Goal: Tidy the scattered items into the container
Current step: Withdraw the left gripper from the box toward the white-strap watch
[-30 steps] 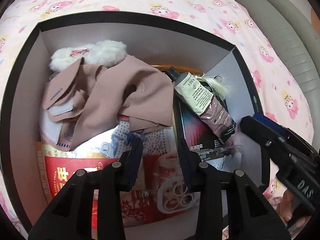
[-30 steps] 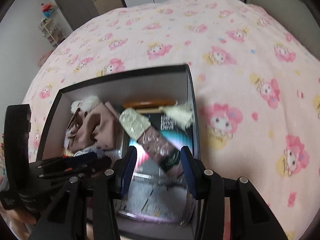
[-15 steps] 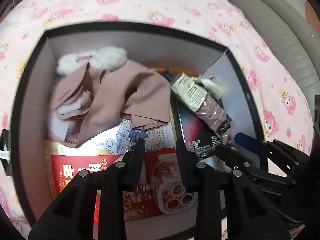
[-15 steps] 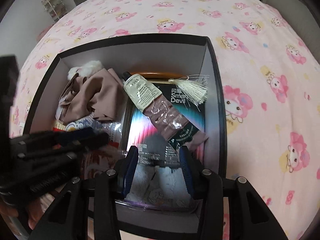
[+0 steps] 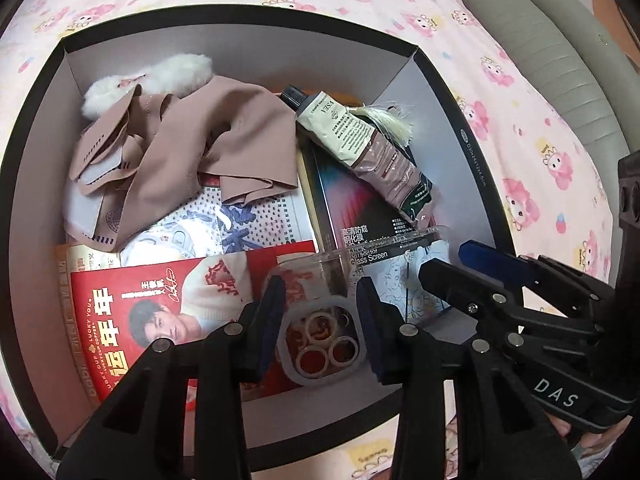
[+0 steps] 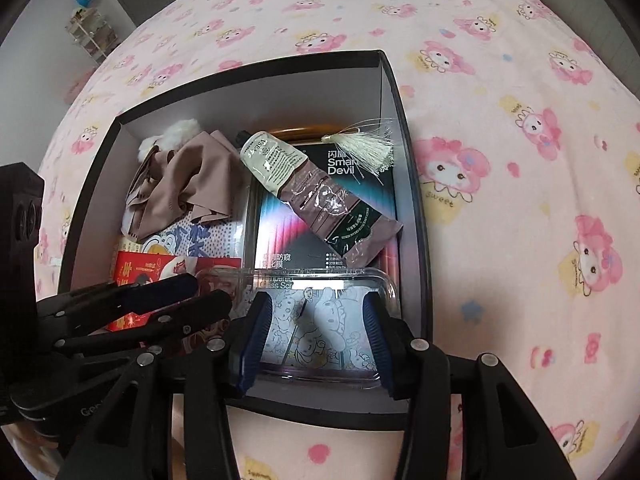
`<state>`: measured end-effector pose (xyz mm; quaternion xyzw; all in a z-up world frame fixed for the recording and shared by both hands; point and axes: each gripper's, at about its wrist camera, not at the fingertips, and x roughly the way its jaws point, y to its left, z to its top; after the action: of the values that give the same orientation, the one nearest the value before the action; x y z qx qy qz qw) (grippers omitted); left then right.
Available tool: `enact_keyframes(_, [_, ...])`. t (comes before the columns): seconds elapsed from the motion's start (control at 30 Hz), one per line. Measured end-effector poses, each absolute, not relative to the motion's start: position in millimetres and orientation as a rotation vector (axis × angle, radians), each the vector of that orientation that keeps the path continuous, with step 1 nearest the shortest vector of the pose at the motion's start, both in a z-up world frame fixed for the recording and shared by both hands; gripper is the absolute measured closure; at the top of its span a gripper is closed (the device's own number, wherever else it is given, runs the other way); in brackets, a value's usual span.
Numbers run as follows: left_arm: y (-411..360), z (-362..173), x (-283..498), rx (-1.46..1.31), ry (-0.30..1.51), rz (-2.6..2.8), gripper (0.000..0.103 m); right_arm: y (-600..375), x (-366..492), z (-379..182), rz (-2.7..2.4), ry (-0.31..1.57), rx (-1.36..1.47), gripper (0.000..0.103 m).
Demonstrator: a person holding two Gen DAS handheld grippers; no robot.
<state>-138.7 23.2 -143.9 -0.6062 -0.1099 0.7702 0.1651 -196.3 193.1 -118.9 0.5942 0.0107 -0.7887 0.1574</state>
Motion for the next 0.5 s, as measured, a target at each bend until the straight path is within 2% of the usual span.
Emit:
enact_keyframes(0.07, [27, -140, -140, -1.706, -0.304, 2.224, 0.063, 194, -196, -119, -2.251, -0.005, 1.701, 0.06])
enact_keyframes(0.13, [31, -132, -136, -1.677, -0.26, 2.302, 0.046, 196, -193, -117, -2.252, -0.037, 1.706, 0.06])
enact_keyframes(0.2, [37, -122, -133, -1.615, -0.251, 2.36, 0.04, 198, -188, -109, -2.297, -0.042, 1.677, 0.06])
enact_keyframes(0.33, [35, -94, -113, -1.482, -0.261, 2.412, 0.038, 198, -162, -83, -2.448, 0.012, 1.544, 0.052])
enact_keyframes(0.5, [52, -58, -104, -1.353, -0.198, 2.477, 0.038, 201, -128, -52, -2.55, -0.089, 1.401, 0.052])
